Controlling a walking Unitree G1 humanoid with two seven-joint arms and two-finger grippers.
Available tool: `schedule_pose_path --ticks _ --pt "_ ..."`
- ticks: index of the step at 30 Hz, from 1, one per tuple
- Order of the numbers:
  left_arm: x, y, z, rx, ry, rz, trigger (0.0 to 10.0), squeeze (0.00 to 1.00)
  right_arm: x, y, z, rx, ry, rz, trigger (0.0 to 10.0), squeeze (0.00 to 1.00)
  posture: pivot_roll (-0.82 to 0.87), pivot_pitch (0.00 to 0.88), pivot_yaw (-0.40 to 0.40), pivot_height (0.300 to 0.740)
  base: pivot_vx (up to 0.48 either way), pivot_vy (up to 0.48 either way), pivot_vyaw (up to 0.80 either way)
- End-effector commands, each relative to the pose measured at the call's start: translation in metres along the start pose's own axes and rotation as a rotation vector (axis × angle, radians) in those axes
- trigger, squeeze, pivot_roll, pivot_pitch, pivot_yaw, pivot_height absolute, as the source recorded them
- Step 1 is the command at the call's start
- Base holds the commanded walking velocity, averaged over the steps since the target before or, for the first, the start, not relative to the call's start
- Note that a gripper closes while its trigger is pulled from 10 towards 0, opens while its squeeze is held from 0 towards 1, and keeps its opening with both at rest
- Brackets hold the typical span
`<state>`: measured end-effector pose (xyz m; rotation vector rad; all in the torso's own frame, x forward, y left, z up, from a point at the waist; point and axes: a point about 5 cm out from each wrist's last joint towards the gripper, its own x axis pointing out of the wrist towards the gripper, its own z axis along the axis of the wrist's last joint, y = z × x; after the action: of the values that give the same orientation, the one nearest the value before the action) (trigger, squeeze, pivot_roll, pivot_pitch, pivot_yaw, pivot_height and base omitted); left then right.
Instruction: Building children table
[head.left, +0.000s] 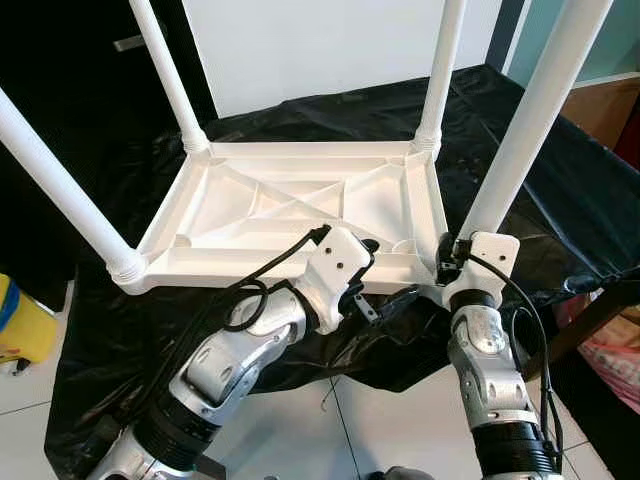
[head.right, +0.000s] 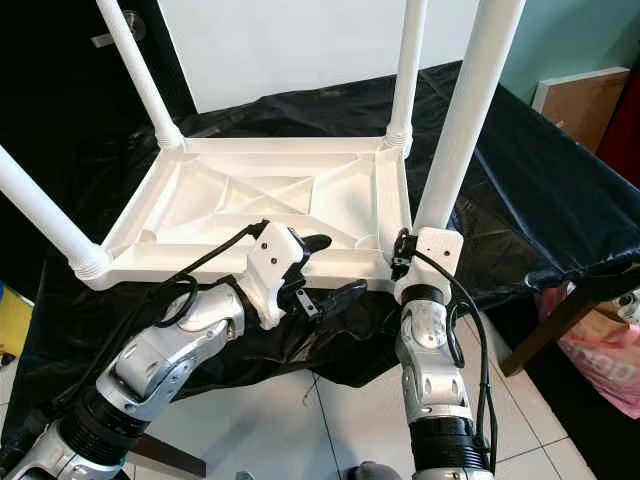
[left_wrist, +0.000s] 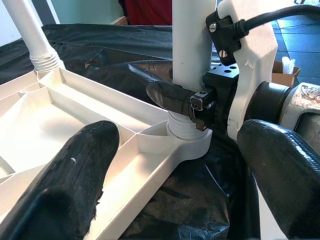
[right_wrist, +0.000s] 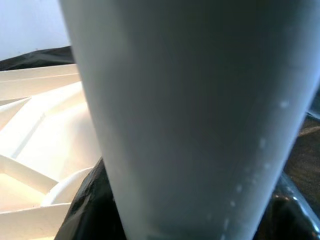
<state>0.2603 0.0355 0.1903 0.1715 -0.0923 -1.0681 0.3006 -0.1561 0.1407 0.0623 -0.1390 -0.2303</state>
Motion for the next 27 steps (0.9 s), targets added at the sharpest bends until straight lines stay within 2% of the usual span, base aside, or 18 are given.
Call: schedule_pose_path --ticks 1,8,9,14,19,20,21,22,24,25,26,27 --pt "0.000 -0.006 -0.002 0.011 0.012 -0.154 10.0 0.00 -0.007 0.003 -0.017 0.060 0.093 -0.004 10.0 0.00 -0.20 0.073 0.051 0.740 0.000 0.000 0.00" --pt "0.001 -0.004 0.000 0.015 0.006 -0.147 10.0 0.00 -0.005 0.006 -0.011 0.043 0.058 0.035 10.0 0.00 -0.20 0.068 0.051 0.740 0.000 0.000 0.00" --pt "0.002 -0.004 0.000 0.015 0.005 -0.147 10.0 0.00 -0.004 0.006 -0.008 0.033 0.038 0.053 10.0 1.00 -0.20 0.069 0.052 0.740 0.000 0.000 0.00" --pt "0.002 -0.004 -0.001 0.015 0.004 -0.145 10.0 0.00 -0.003 0.002 0.002 0.007 -0.021 0.145 10.0 1.00 -0.21 0.073 0.043 0.740 0.000 0.000 0.00" --pt "0.002 -0.004 0.000 0.014 0.002 -0.141 10.0 0.00 -0.003 -0.005 0.005 -0.006 -0.033 0.207 10.0 1.00 -0.20 0.078 0.042 0.740 0.000 0.000 0.00" --pt "0.002 -0.004 0.001 0.012 -0.003 -0.140 10.0 0.00 -0.002 -0.009 0.008 -0.020 -0.044 0.256 10.0 0.42 -0.21 0.074 0.045 0.740 0.000 0.000 0.00" --pt "0.002 -0.004 0.001 0.012 -0.003 -0.140 10.0 0.00 -0.002 -0.009 0.008 -0.020 -0.044 0.256 10.0 0.42 -0.21 0.074 0.045 0.740 0.000 0.000 0.00" --pt "0.003 -0.004 0.001 0.012 -0.004 -0.141 10.0 0.00 -0.001 -0.013 0.010 -0.040 -0.050 0.315 10.0 0.00 -0.21 0.072 0.047 0.740 0.000 0.000 0.00" --pt "0.003 -0.004 0.001 0.012 -0.004 -0.141 10.0 0.00 -0.001 -0.013 0.010 -0.040 -0.050 0.315 10.0 0.00 -0.21 0.072 0.047 0.740 0.000 0.000 0.00" --pt "0.003 -0.004 0.001 0.011 -0.003 -0.142 10.0 0.00 0.000 -0.017 0.013 -0.048 -0.057 0.381 10.0 0.00 -0.21 0.076 0.055 0.740 0.000 0.000 0.00" --pt "0.003 -0.004 0.001 0.011 -0.003 -0.142 10.0 0.00 0.000 -0.017 0.013 -0.048 -0.057 0.381 10.0 0.00 -0.21 0.076 0.055 0.740 0.000 0.000 0.00" --pt "0.004 -0.004 0.000 0.015 -0.001 -0.147 10.0 0.00 0.003 -0.021 0.015 -0.069 -0.060 0.451 10.0 0.00 -0.22 0.068 0.057 0.740 0.000 0.000 0.00"
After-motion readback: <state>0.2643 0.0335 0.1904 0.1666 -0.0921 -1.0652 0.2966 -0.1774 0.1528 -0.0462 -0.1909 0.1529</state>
